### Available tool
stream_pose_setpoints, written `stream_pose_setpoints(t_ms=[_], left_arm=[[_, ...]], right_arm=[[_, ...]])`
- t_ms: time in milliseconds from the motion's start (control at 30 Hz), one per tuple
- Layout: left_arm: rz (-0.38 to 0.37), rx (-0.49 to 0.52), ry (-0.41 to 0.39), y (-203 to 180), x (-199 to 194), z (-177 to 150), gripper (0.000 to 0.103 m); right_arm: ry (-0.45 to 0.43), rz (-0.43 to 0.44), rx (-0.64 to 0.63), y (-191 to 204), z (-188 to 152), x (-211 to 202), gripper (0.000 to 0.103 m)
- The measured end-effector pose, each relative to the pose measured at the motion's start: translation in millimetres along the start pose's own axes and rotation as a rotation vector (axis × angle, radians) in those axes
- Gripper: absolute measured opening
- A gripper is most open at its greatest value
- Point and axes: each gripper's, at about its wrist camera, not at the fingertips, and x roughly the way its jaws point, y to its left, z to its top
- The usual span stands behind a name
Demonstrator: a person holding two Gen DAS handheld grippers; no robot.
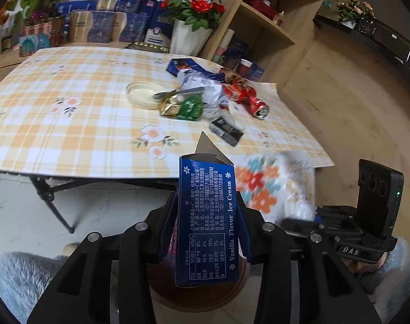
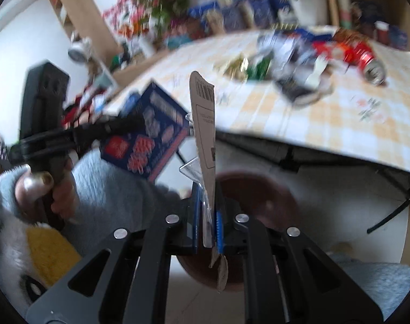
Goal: Collect trash
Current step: 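Carry both items over the brown bin and open both grippers to drop them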
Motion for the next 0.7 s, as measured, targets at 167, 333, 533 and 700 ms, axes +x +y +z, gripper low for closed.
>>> stream_pose_setpoints(t_ms=[167, 333, 533, 700], left_arm=[[0.018, -0.047, 0.008, 12.8, 7.2, -9.3, 0.040], [0.017, -0.057, 0.042, 19.7, 18.7, -14.3, 0.040], [0.014, -0.054, 0.098, 19.6, 37.0, -18.0, 0.040], [0.017, -0.079, 0.110, 23.3, 45.2, -18.0, 0.040]], right_arm=[[0.183, -0.027, 0.020, -5.0, -3.8, 43.7, 0.013], [0.266, -0.078, 0.105, -22.4, -6.9, 85.0, 0.013], [0.266, -0.205, 0.136, -35.5, -19.6, 109.9, 0.014], [0.254, -0.261, 0.168, -47.7, -16.6, 113.9, 0.014]])
